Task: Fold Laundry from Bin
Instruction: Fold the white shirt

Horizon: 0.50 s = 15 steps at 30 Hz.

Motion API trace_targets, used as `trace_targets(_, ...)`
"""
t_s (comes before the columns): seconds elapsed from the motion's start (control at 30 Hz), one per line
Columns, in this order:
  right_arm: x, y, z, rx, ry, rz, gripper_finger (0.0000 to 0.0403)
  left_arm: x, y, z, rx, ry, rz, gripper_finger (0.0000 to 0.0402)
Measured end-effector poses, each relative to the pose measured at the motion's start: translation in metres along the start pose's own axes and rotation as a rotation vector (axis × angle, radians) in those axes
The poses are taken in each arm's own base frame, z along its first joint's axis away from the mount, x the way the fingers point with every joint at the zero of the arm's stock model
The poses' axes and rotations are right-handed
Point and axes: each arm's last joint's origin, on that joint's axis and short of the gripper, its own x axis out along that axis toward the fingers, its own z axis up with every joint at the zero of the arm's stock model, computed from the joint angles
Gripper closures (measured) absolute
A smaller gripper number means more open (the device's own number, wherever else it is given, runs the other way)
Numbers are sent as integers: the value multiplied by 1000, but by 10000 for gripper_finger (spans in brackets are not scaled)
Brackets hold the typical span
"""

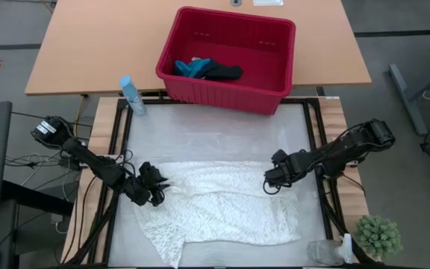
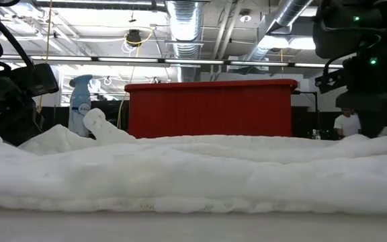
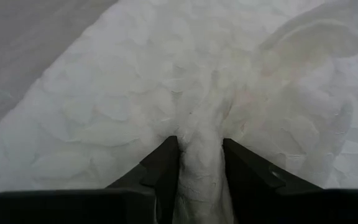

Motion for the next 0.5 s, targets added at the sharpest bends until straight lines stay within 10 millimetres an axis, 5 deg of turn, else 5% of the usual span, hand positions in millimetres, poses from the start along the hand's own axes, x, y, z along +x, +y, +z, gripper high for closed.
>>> trace_targets(0.5, -11, -13, -32, 1, 102, -163, 275, 0, 0, 0, -25, 4, -2, 288)
